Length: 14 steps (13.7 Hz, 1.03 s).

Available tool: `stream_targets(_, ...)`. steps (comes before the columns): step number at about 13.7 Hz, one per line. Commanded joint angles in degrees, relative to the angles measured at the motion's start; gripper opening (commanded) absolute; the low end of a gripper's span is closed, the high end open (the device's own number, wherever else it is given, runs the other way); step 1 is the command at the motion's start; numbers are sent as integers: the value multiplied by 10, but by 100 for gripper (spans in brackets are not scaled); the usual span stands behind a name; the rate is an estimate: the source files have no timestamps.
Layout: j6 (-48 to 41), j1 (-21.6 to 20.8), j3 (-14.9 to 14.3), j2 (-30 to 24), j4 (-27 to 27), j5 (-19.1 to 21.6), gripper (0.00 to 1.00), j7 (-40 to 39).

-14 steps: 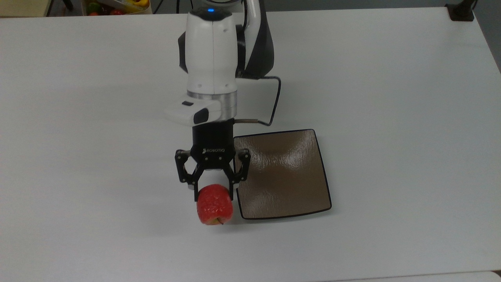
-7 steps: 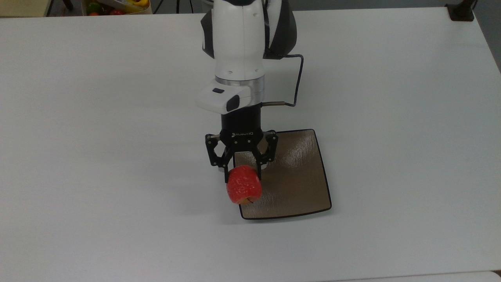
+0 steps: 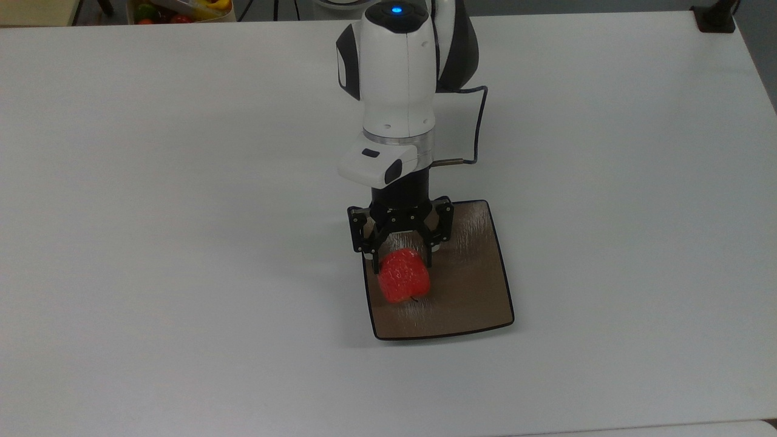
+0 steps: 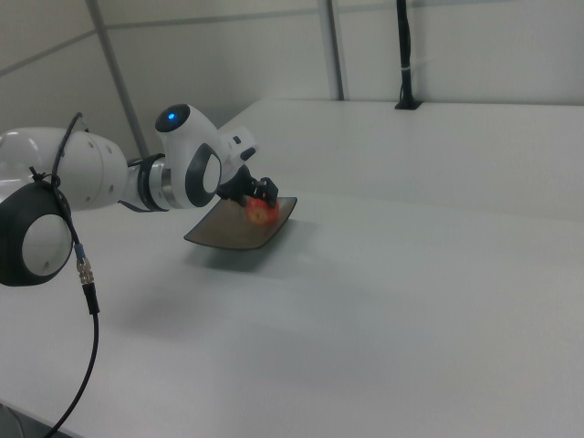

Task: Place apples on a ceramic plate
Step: 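Lower the apple onto the plate and open the gripper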

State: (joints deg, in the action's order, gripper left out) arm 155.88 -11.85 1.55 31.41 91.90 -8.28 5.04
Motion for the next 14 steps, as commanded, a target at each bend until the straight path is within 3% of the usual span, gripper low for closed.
stream_targets(1, -15, -3, 2, -18, 17, -9, 100, 8)
stream_targets(3, -30, -3, 2, -23, 15, -9, 100, 8)
stream_targets(5, -153, -3, 2, -60, 11, -9, 100, 4)
stream_targets(14, -466, 0, -7, -178, 24, -5, 100, 14)
